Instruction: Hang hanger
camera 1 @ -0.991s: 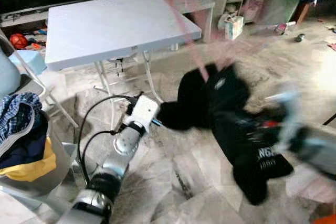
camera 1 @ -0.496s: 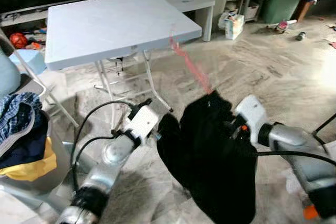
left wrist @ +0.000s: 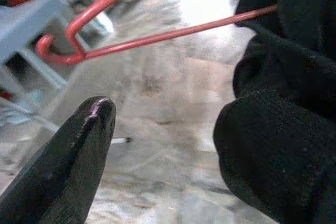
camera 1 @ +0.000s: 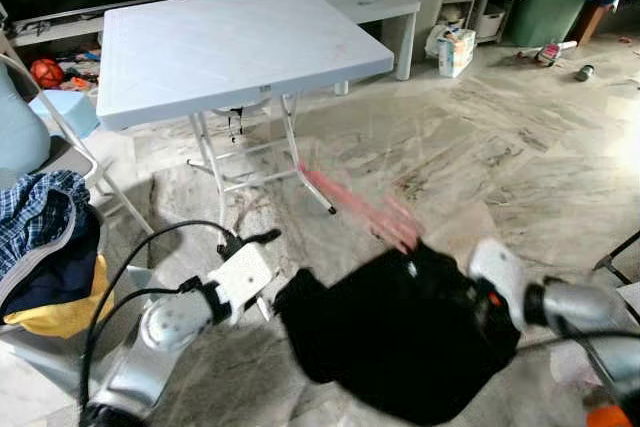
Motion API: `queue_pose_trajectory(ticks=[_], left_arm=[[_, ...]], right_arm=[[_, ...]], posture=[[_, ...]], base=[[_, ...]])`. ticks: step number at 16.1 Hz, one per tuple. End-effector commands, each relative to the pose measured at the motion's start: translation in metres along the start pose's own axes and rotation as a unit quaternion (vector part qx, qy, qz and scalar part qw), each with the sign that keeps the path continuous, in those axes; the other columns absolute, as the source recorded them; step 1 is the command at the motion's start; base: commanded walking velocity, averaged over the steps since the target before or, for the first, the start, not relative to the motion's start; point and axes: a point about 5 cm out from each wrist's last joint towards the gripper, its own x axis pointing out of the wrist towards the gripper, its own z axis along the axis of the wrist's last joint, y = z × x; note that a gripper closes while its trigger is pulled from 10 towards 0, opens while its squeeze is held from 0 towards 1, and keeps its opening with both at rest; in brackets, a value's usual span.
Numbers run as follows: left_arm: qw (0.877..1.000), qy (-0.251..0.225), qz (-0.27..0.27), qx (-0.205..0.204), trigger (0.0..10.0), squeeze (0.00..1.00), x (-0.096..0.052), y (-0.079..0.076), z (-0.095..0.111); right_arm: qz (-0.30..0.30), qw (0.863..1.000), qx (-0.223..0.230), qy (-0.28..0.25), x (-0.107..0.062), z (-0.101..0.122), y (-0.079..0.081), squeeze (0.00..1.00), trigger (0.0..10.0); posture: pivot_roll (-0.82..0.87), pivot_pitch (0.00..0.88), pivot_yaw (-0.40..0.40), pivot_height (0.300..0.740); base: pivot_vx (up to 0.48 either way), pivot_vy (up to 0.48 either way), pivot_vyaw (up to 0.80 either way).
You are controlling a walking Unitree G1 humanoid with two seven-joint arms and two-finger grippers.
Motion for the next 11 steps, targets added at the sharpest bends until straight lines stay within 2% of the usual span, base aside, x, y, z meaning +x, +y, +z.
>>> queue_pose_trajectory(ticks=[1,3,4,5,6,7,8,9,10,11], left_arm=[[0.998,-0.005,-0.059,-0.008,10.0,1.0,-0.003,-0.004,0.009],[0.993,0.015,-0.12,-0.008,10.0,1.0,-0.008,-0.011,0.009],[0.982,0.052,-0.182,-0.01,10.0,1.0,-0.014,-0.019,0.004],[0.978,0.061,-0.197,-0.022,10.0,1.0,-0.015,-0.021,0.003],[0.983,0.038,-0.159,-0.087,10.0,1.0,-0.007,-0.016,0.01],[0.986,0.038,-0.143,-0.077,10.0,1.0,-0.005,-0.013,0.011],[0.989,0.041,-0.105,-0.095,10.0,1.0,0.001,-0.008,0.008],[0.989,0.043,-0.1,-0.103,10.0,1.0,0.001,-0.007,0.008],[0.987,0.036,-0.089,-0.127,10.0,1.0,0.003,-0.007,0.008],[0.978,0.015,-0.02,-0.206,10.0,1.0,0.009,0.002,0.009]], right_arm=[[0.004,0.999,-0.048,0.011,-0.012,0.003,-0.002,0.0,10.0],[-0.03,0.998,-0.058,0.022,-0.017,0.001,-0.009,0.0,10.0],[-0.083,0.994,-0.068,0.018,-0.019,0.003,-0.019,0.0,10.0],[-0.122,0.989,-0.082,0.016,-0.019,0.005,-0.027,0.0,10.0],[-0.158,0.985,-0.072,0.006,-0.017,0.01,-0.033,0.0,10.0],[-0.177,0.982,-0.071,0.004,-0.017,0.011,-0.036,0.0,10.0],[-0.217,0.975,-0.058,-0.003,-0.017,0.015,-0.042,0.0,10.0],[-0.228,0.972,-0.048,-0.01,-0.016,0.016,-0.044,0.0,10.0],[-0.235,0.971,-0.046,-0.015,-0.014,0.018,-0.046,0.0,10.0],[-0.266,0.963,-0.037,-0.026,-0.012,0.024,-0.051,0.0,10.0]], posture=[[-0.05,0.0,0.018,0.74],[-0.07,0.0,0.019,0.74],[-0.07,0.0,0.019,0.74],[-0.07,0.0,0.019,0.74],[-0.08,0.0,0.02,0.74],[-0.08,0.0,0.02,0.74],[-0.08,0.0,0.019,0.74],[-0.08,0.0,0.019,0.74],[-0.08,0.0,0.019,0.74],[-0.08,0.0,0.019,0.74]], base=[[0.0,0.0,0.0],[0.0,0.0,0.0],[0.0,0.0,0.0],[0.0,0.0,0.0],[0.0,0.0,0.0],[0.0,0.0,0.0],[0.0,0.0,0.0],[0.0,0.0,0.0],[0.0,0.0,0.0],[0.0,0.0,0.0]])
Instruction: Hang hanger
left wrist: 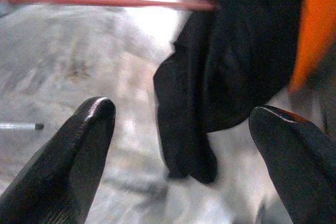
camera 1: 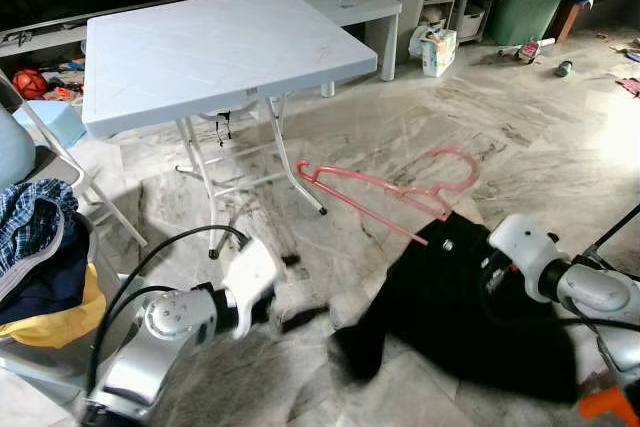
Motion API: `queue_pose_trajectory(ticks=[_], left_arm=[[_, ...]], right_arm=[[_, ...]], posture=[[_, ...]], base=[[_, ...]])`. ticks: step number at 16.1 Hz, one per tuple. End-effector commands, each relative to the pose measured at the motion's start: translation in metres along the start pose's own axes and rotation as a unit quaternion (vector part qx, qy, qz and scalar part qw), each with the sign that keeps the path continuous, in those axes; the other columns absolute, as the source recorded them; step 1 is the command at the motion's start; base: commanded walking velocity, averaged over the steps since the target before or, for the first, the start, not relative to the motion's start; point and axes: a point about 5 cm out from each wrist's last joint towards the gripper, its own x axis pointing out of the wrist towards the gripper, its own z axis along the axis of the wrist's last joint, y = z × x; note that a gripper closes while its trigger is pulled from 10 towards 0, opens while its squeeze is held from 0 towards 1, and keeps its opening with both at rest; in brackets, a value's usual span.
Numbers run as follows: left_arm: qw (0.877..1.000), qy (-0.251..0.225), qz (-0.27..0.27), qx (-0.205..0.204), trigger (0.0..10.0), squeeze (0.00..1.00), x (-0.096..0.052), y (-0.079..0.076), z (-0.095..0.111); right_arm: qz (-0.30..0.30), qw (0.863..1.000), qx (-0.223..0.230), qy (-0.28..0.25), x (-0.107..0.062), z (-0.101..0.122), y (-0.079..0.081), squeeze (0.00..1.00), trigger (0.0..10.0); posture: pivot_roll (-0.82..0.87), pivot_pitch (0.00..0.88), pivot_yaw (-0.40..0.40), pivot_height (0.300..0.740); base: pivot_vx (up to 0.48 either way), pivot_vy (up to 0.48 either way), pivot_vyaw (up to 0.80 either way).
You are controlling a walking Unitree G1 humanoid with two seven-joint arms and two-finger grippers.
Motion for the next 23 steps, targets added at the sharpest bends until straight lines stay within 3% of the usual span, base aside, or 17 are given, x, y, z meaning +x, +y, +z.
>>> queue_pose_trajectory(ticks=[1,2,3,4,5,6,8,10,13,15,18,20,21,23], left_arm=[[0.997,-0.021,0.056,-0.048,10.0,1.0,0.0,0.014,0.006],[0.994,-0.036,0.091,-0.058,10.0,1.0,0.002,0.02,0.01],[0.991,-0.042,0.126,-0.025,10.0,1.0,0.002,0.027,0.013],[0.986,-0.042,0.142,0.072,10.0,1.0,0.001,0.033,0.021],[0.98,-0.04,0.137,0.14,10.0,1.0,-0.001,0.034,0.026],[0.974,-0.035,0.123,0.185,10.0,0.02,-0.003,0.035,0.029],[0.963,-0.015,0.08,0.256,10.0,0.0,-0.005,0.033,0.027],[0.961,-0.019,0.037,0.275,10.0,0.0,-0.002,0.024,0.023],[0.963,-0.027,0.005,0.267,10.0,0.0,0.003,0.017,0.019],[0.963,-0.03,-0.03,0.265,10.0,0.0,0.01,0.01,0.016],[0.97,-0.027,-0.066,0.234,9.7,0.0,0.016,0.004,0.012],[0.969,-0.016,-0.093,0.228,3.5,0.0,0.018,0.004,0.008],[0.975,-0.017,-0.106,0.196,0.0,0.0,0.02,0.008,0.01],[0.977,-0.016,-0.122,0.177,0.0,0.0,0.021,0.01,0.014]], right_arm=[[-0.027,0.999,0.005,-0.027,0.003,0.015,-0.01,0.0,10.0],[-0.021,0.999,0.0,-0.028,0.004,0.017,-0.008,0.0,10.0],[-0.013,0.999,-0.006,-0.032,0.005,0.018,-0.005,0.0,10.0],[0.041,0.998,-0.015,-0.042,0.001,0.019,0.006,0.0,10.0],[0.086,0.995,-0.035,-0.038,-0.004,0.017,0.013,0.0,10.0],[0.122,0.991,-0.058,-0.024,-0.011,0.012,0.016,0.0,10.0],[0.173,0.981,-0.084,0.008,-0.023,0.001,0.014,0.0,10.0],[0.206,0.973,-0.096,0.023,-0.029,-0.001,0.015,0.0,10.0],[0.253,0.962,-0.098,0.007,-0.034,0.005,0.023,0.0,10.0],[0.309,0.945,-0.108,-0.015,-0.041,0.01,0.037,0.0,10.0],[0.311,0.942,-0.127,-0.02,-0.04,0.012,0.038,0.0,10.0],[0.312,0.94,-0.131,-0.03,-0.041,0.016,0.039,0.0,10.0],[0.307,0.94,-0.146,-0.033,-0.04,0.017,0.04,0.0,10.0],[0.301,0.94,-0.16,-0.032,-0.039,0.016,0.041,0.0,10.0]], posture=[[-0.09,0.0,0.018,0.74],[-0.09,0.0,0.018,0.74],[-0.08,0.0,0.017,0.74],[-0.08,0.0,0.016,0.74],[-0.08,0.0,0.016,0.74],[-0.08,0.0,0.017,0.74],[-0.08,0.0,0.017,0.74],[-0.08,0.0,0.017,0.74],[-0.09,0.005,0.022,0.74],[-0.1,0.004,0.02,0.74],[-0.1,0.004,0.025,0.74],[-0.11,0.003,0.026,0.74],[-0.11,0.003,0.027,0.74],[-0.11,0.003,0.027,0.74]], base=[[0.0,0.0,0.0],[0.0,0.0,0.0],[0.0,0.0,0.0],[0.0,0.0,0.0],[0.0,0.0,0.0],[0.0,0.0,0.0],[0.0,0.0,0.0],[0.0,0.0,0.0],[0.0,0.0,0.0],[0.0,0.0,0.0],[0.0,0.0,0.0],[0.0,0.0,0.0],[0.0,0.0,0.0],[0.0,0.0,0.0]])
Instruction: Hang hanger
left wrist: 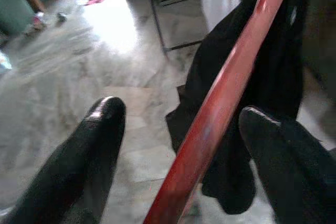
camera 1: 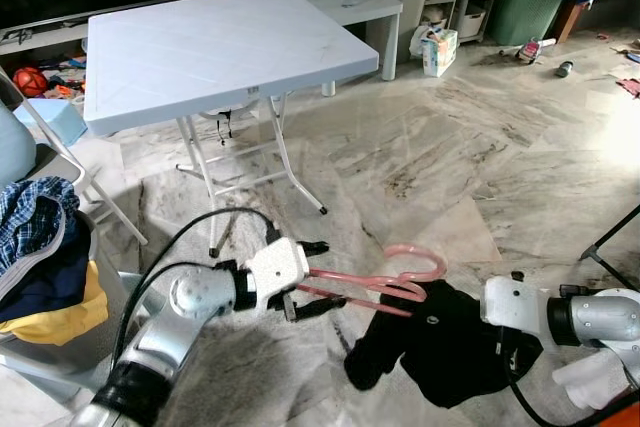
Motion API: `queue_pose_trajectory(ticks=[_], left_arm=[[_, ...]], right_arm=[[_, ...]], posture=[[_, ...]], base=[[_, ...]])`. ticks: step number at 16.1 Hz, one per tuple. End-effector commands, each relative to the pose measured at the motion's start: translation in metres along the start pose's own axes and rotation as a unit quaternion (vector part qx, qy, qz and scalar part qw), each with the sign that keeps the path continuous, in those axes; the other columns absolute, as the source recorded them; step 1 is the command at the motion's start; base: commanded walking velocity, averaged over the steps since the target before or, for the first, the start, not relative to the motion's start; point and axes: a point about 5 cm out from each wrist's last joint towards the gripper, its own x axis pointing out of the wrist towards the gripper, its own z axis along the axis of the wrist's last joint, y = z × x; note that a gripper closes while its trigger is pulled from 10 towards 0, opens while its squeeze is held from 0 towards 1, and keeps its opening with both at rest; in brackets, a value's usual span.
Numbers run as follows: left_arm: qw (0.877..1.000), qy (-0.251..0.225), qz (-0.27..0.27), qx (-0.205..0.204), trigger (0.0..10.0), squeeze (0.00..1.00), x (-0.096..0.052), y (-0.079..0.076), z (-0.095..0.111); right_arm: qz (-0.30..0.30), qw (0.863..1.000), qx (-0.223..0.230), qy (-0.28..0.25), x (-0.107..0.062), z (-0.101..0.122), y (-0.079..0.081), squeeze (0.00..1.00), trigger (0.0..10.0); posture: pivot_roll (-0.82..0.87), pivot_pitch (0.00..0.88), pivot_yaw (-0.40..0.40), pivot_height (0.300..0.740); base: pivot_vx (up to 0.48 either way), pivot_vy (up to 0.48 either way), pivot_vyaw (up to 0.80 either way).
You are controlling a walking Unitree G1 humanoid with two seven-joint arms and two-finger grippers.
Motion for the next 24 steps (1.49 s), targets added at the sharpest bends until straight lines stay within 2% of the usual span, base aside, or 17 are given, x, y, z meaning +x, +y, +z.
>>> queue_pose_trajectory(ticks=[1,8,9,10,11,12,15,16,17,18,19,20,21,24], left_arm=[[1.0,-0.005,-0.007,-0.012,0.0,0.0,-0.003,0.006,0.004],[0.998,0.009,-0.067,-0.003,0.1,0.0,-0.008,0.024,0.012],[0.997,0.013,-0.072,0.0,1.5,0.0,-0.008,0.026,0.013],[0.997,0.021,-0.079,0.008,4.2,0.0,-0.008,0.027,0.013],[0.997,0.021,-0.078,0.011,8.9,0.0,-0.008,0.027,0.014],[0.997,0.017,-0.068,0.012,10.0,0.0,-0.006,0.03,0.015],[0.995,0.033,-0.096,0.007,10.0,0.0,-0.007,0.025,0.008],[0.995,0.038,-0.095,0.017,9.9,0.0,-0.008,0.025,0.006],[0.994,0.045,-0.104,0.014,4.8,0.0,-0.008,0.024,0.003],[0.992,0.049,-0.114,0.008,4.4,0.0,-0.007,0.023,0.002],[0.991,0.05,-0.124,0.004,1.9,0.0,-0.006,0.023,0.002],[0.99,0.051,-0.131,0.008,0.6,0.0,-0.004,0.023,0.002],[0.99,0.051,-0.135,0.008,0.0,0.0,-0.002,0.023,0.003],[0.988,0.052,-0.146,0.011,0.0,0.0,0.003,0.025,0.004]], right_arm=[[-0.006,1.0,-0.025,-0.01,0.0,0.007,-0.004,0.0,10.0],[0.002,1.0,-0.029,-0.011,-0.001,0.004,0.001,0.0,10.0],[0.003,0.999,-0.032,-0.004,-0.002,0.002,0.0,0.0,10.0],[0.003,0.999,-0.038,0.005,-0.002,0.001,0.0,0.0,10.0],[0.003,0.999,-0.04,0.007,-0.002,0.0,-0.001,0.0,10.0],[0.002,0.999,-0.042,0.01,-0.001,-0.002,-0.001,0.0,10.0],[0.003,0.999,-0.045,0.009,0.0,-0.002,0.0,0.0,10.0],[0.002,0.999,-0.047,0.008,0.0,-0.002,-0.001,0.0,10.0],[0.002,0.999,-0.049,0.007,0.001,-0.002,-0.001,0.0,10.0],[0.001,0.999,-0.05,0.005,0.002,-0.001,-0.001,0.0,10.0],[0.001,0.999,-0.051,0.003,0.003,0.0,-0.002,0.0,10.0],[0.0,0.999,-0.053,0.002,0.004,0.0,-0.002,0.0,10.0],[-0.001,0.999,-0.055,0.001,0.004,0.001,-0.002,0.0,10.0],[-0.005,0.998,-0.057,-0.003,0.006,0.002,-0.002,0.0,10.0]], posture=[[-0.11,0.003,0.027,0.74],[-0.13,0.007,0.031,0.74],[-0.13,0.008,0.031,0.74],[-0.13,0.009,0.031,0.74],[-0.13,0.009,0.031,0.74],[-0.13,0.009,0.031,0.74],[-0.13,0.01,0.031,0.74],[-0.12,0.011,0.026,0.74],[-0.12,0.011,0.026,0.74],[-0.12,0.012,0.025,0.74],[-0.12,0.012,0.025,0.74],[-0.13,0.014,0.027,0.74],[-0.13,0.014,0.027,0.74],[-0.13,0.014,0.029,0.74]], base=[[0.0,0.0,0.0],[0.0,0.0,0.0],[0.0,0.0,0.0],[0.0,0.0,0.0],[0.0,0.0,0.0],[0.0,0.0,0.0],[0.0,0.0,0.0],[0.0,0.0,0.0],[0.0,0.0,0.0],[0.0,0.0,0.0],[0.0,0.0,0.0],[0.0,0.0,0.0],[0.0,0.0,0.0],[0.0,0.0,0.0]])
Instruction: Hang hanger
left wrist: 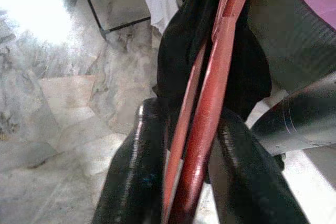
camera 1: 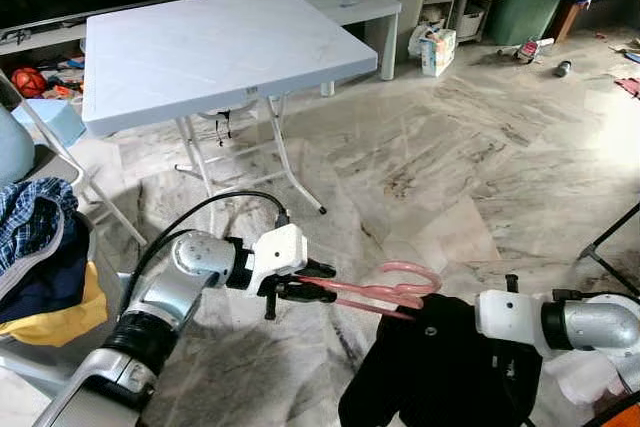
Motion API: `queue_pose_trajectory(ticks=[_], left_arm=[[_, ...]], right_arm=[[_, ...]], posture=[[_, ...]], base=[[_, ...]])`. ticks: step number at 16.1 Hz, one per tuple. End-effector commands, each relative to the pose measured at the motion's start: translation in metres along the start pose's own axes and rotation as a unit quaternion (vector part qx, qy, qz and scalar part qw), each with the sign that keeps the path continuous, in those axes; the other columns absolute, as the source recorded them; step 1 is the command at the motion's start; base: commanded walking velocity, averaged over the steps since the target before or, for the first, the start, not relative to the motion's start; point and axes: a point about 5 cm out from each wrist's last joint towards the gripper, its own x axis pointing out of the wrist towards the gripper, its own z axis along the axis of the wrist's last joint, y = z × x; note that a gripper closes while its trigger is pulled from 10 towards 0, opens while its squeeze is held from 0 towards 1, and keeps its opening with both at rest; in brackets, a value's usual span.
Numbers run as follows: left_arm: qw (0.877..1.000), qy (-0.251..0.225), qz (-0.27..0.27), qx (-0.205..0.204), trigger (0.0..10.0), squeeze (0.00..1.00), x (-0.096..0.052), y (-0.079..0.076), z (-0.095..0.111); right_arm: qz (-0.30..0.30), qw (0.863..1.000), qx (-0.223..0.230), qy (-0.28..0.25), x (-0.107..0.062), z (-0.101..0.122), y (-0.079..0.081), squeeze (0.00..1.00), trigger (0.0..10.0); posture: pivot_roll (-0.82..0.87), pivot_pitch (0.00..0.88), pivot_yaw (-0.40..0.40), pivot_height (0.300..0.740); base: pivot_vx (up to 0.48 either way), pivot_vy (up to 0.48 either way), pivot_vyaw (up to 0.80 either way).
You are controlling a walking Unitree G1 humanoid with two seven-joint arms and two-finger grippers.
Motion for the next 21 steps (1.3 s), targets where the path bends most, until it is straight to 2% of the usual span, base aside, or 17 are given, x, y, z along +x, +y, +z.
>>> queue_pose_trajectory(ticks=[1,7,10,11,12,13,15,17,21], left_arm=[[1.0,0.007,-0.011,0.014,0.0,0.0,0.001,0.004,0.005],[1.0,0.011,-0.023,0.005,0.0,0.0,0.003,0.005,0.002],[1.0,0.004,-0.006,-0.007,0.0,0.0,0.003,0.005,-0.002],[1.0,0.003,0.003,-0.009,0.0,0.0,0.003,0.004,-0.004],[1.0,0.003,0.012,-0.01,0.0,0.0,0.002,0.004,-0.005],[1.0,0.0,0.025,-0.016,0.0,0.0,0.002,0.004,-0.007],[0.999,0.001,0.044,-0.025,0.0,0.0,-0.001,0.004,-0.012],[0.995,-0.009,0.09,-0.044,0.0,0.0,-0.005,0.006,-0.017],[0.987,-0.032,0.147,-0.063,0.0,0.0,-0.006,0.004,-0.022]], right_arm=[[-0.015,1.0,-0.022,-0.015,0.0,0.009,-0.008,0.0,10.0],[-0.055,0.998,-0.042,-0.015,0.002,0.01,-0.019,0.0,10.0],[-0.078,0.996,-0.048,-0.021,0.006,0.014,-0.028,0.0,10.0],[-0.081,0.995,-0.045,-0.023,0.007,0.014,-0.03,0.76,10.0],[-0.086,0.995,-0.044,-0.025,0.008,0.015,-0.033,1.0,10.0],[-0.086,0.995,-0.038,-0.027,0.008,0.015,-0.036,1.0,10.0],[-0.11,0.992,-0.054,-0.024,0.008,0.016,-0.045,1.0,10.0],[-0.142,0.986,-0.085,-0.021,0.013,0.02,-0.055,1.0,10.0],[-0.184,0.976,-0.108,-0.033,0.025,0.031,-0.073,1.0,10.0]], posture=[[-0.13,0.019,0.028,0.74],[-0.14,0.008,0.029,0.74],[-0.13,0.002,0.023,0.74],[-0.13,0.001,0.02,0.74],[-0.13,0.001,0.019,0.74],[-0.13,0.0,0.016,0.74],[-0.13,0.0,0.015,0.74],[-0.13,0.0,0.009,0.74],[-0.12,0.0,-0.008,0.74]], base=[[0.0,0.0,0.0],[0.0,0.0,0.0],[0.0,0.0,0.0],[0.0,0.0,0.0],[0.0,0.0,0.0],[0.0,0.0,0.0],[0.0,0.0,0.0],[0.0,0.0,0.0],[0.0,0.0,0.0]])
